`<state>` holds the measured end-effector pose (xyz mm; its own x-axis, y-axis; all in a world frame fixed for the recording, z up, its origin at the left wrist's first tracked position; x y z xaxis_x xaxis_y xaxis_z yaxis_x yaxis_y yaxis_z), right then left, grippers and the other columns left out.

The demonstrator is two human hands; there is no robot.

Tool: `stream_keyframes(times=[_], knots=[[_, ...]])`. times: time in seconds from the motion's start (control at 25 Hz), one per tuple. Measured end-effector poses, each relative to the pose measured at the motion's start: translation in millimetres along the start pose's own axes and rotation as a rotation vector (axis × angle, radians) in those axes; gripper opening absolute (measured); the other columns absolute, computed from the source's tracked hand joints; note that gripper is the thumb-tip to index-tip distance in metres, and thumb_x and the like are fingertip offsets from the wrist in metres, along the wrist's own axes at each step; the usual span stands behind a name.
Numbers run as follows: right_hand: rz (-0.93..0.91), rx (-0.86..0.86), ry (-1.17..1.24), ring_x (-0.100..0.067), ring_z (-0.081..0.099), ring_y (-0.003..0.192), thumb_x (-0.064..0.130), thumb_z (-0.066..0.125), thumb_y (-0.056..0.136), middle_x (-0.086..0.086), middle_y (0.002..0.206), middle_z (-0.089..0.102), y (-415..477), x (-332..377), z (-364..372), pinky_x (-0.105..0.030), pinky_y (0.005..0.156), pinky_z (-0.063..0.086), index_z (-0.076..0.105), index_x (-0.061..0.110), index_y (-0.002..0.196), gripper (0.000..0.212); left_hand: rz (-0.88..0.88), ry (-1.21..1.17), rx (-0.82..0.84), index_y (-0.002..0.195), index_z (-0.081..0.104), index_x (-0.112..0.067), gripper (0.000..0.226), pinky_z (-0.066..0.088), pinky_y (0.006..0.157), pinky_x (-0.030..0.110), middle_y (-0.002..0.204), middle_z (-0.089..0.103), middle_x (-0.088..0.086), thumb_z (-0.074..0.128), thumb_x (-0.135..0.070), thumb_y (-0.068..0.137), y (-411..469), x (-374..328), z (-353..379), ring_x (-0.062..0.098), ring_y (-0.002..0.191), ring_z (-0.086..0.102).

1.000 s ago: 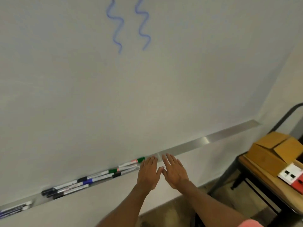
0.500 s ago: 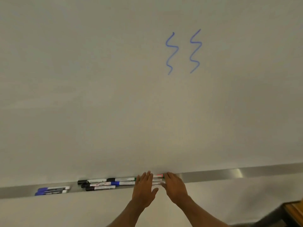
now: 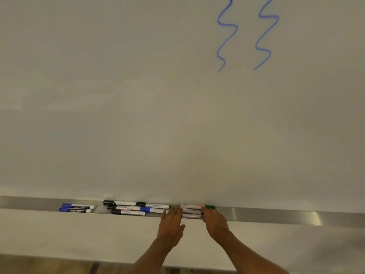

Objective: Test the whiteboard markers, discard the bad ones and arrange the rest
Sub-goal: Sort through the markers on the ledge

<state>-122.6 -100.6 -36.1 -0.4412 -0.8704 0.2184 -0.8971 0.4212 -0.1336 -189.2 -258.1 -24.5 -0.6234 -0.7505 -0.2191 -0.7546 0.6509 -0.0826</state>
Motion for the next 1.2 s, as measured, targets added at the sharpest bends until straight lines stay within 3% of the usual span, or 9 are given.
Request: stream_keyframes(times=[0.28,0.48,0.68,0.72,0.8,0.88,1.04,1.12,1.2], knots=[[-0.034,-0.029,0.136,-0.018,0.055,0.097,0.009,0.048,0.088,-0.002,0.111,0.054,5.5,-9.3,-2.2,-0.028,0.079,0.045,0.055,0.016,0.105,0.020,-0.066,0.002,-0.036,0.149,0.015,-0.017,0.061,0.002,0.119,0.036,0.157,0.017,0.001,0.046,-0.026,0.098,-1.4,9.4,3.6,0.016,0.145,0.013],[-0.131,-0.081,0.145,-0.020,0.054,0.101,0.009,0.050,0.091,-0.001,0.113,0.052,2.6,-19.2,-8.9,-0.026,0.079,0.041,0.056,0.014,0.110,0.020,-0.069,0.021,-0.112,0.149,0.016,-0.016,0.060,0.004,0.118,0.035,0.157,0.017,0.000,0.047,-0.027,0.098,-0.2,16.6,-2.2,0.016,0.145,0.014],[-0.273,-0.126,0.261,-0.006,0.045,0.081,0.006,0.052,0.089,0.006,0.098,0.046,3.1,-21.8,-30.1,-0.012,0.065,0.033,0.059,0.012,0.103,0.017,0.016,0.015,-0.147,0.144,0.029,-0.020,0.053,0.013,0.118,0.033,0.150,0.035,-0.002,0.050,-0.022,0.096,9.5,8.1,-19.1,0.014,0.137,0.032],[-0.295,-0.126,0.284,-0.004,0.043,0.077,0.008,0.054,0.089,0.007,0.096,0.046,4.4,-20.0,-35.7,-0.011,0.066,0.035,0.060,0.013,0.101,0.014,0.017,-0.007,-0.152,0.141,0.034,-0.022,0.049,0.023,0.114,0.030,0.143,0.045,-0.002,0.052,-0.021,0.095,10.2,7.0,-21.1,0.014,0.130,0.042],[-0.309,-0.143,0.274,-0.005,0.046,0.079,0.014,0.055,0.089,0.007,0.097,0.047,9.3,-17.5,-44.1,-0.015,0.071,0.038,0.059,0.015,0.099,0.011,0.013,-0.023,-0.165,0.121,0.046,-0.030,0.037,0.043,0.086,0.021,0.113,0.063,-0.006,0.061,-0.023,0.088,8.6,5.1,-30.9,0.010,0.101,0.059],[-0.355,-0.219,0.170,-0.011,0.050,0.093,0.021,0.053,0.090,0.005,0.104,0.053,8.8,-12.5,-53.2,-0.022,0.081,0.040,0.059,0.017,0.104,0.016,0.015,-0.037,-0.127,0.107,0.051,-0.029,0.021,0.039,0.071,0.018,0.099,0.064,-0.007,0.060,-0.026,0.088,8.4,2.7,-36.1,0.010,0.089,0.059],[-0.625,-0.325,-0.060,-0.011,0.059,0.089,0.043,0.046,0.088,0.006,0.097,0.064,9.0,7.5,-60.8,-0.024,0.086,0.042,0.065,0.020,0.100,0.032,0.134,-0.042,-0.161,0.109,0.058,-0.023,0.027,0.043,0.080,0.020,0.109,0.058,-0.009,0.038,-0.037,0.099,16.7,-13.0,-43.3,0.011,0.099,0.057],[-0.629,-0.248,-0.075,-0.020,0.058,0.092,0.032,0.043,0.096,-0.004,0.104,0.062,10.4,19.0,-64.6,-0.031,0.085,0.043,0.059,0.012,0.109,0.028,0.186,-0.066,-0.227,0.105,0.061,-0.023,0.035,0.049,0.080,0.021,0.109,0.056,-0.013,0.032,-0.043,0.100,28.5,-17.4,-47.7,0.007,0.093,0.060],[-0.585,-0.188,-0.115,-0.025,0.057,0.097,0.023,0.040,0.099,-0.007,0.112,0.061,12.0,23.5,-65.5,-0.036,0.087,0.044,0.052,0.011,0.118,0.026,0.217,-0.034,-0.163,0.117,0.056,-0.019,0.030,0.046,0.091,0.024,0.119,0.058,-0.007,0.040,-0.037,0.099,30.5,-23.1,-59.2,0.012,0.105,0.058]])
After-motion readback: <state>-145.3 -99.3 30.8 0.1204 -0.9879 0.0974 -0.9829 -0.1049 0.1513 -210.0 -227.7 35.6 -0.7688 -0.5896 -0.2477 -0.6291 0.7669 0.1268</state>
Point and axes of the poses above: each hand's wrist, its own y-axis towards the middle knuckle, its own z-axis out of the palm, x = y × z, the point moved 1 cm from there along y, towards the middle knuckle
